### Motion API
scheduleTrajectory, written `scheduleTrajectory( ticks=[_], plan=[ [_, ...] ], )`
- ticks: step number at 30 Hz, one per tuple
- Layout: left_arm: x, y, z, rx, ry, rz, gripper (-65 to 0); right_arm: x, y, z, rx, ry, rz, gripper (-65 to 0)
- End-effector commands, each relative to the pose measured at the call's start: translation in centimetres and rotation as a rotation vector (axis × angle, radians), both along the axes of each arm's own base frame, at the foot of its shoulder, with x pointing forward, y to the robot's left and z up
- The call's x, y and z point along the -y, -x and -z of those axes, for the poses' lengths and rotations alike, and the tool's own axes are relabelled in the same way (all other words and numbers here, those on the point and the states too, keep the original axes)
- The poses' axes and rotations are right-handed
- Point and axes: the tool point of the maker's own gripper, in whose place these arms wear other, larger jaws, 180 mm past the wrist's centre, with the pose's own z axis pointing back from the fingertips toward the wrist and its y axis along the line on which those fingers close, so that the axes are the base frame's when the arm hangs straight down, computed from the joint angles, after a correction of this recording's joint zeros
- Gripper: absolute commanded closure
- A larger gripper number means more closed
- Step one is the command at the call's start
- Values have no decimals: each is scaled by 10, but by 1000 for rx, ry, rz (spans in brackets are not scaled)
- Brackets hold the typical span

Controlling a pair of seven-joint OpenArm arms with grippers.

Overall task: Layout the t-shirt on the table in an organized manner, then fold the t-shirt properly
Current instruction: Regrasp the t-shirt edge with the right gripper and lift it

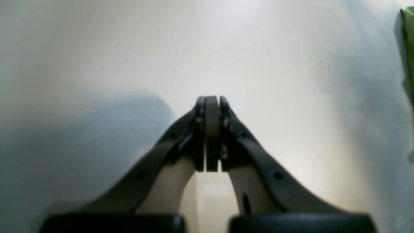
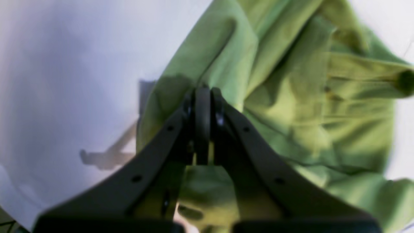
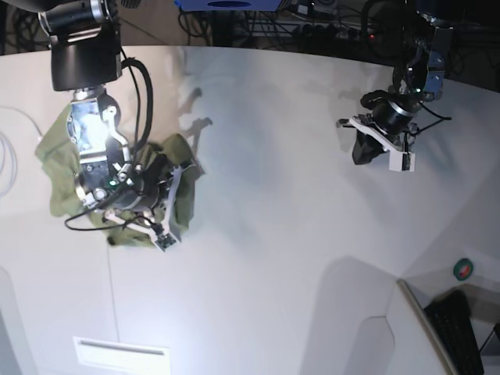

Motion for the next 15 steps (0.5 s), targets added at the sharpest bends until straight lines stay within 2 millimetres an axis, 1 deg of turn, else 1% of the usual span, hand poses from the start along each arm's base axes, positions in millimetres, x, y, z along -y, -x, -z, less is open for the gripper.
scheduleTrajectory(
  ticks=[1,2,4,6,7,9,11,12,13,14,15],
  plan=[
    [-5,-9,-12,44,-5,3,0,-22,-17,-28,88,-54,-28,0],
    [-5,-9,-12,44,-6,3,0,-29,-16,-39,110,-55,-47,0],
    [-8,-9,-13,44,-14,5,0,-45,-19,-66,177,-61,-81,0],
    [-10,-10,-13,44,-20,7,0,-52,-17,-91,236,-58,-104,0],
    [-11,-10,-13,44,-21,7,0,-54,-18,-107,279,-60,-111,0],
    [-16,-10,-15,44,-35,11,0,-53,-20,-136,356,-61,-110,0],
    [-18,-9,-15,43,-39,12,0,-47,-22,-162,423,-44,-107,0],
    [-18,-9,-15,43,-39,12,0,-45,-23,-171,445,-40,-102,0],
    [-18,-9,-15,43,-39,12,0,-40,-27,-177,460,-35,-89,0],
    [-18,-9,-14,41,-39,12,0,-33,-32,-179,465,-32,-68,0],
    [-18,-8,-14,40,-39,12,0,-26,-39,-177,460,-34,-44,0]
  ],
)
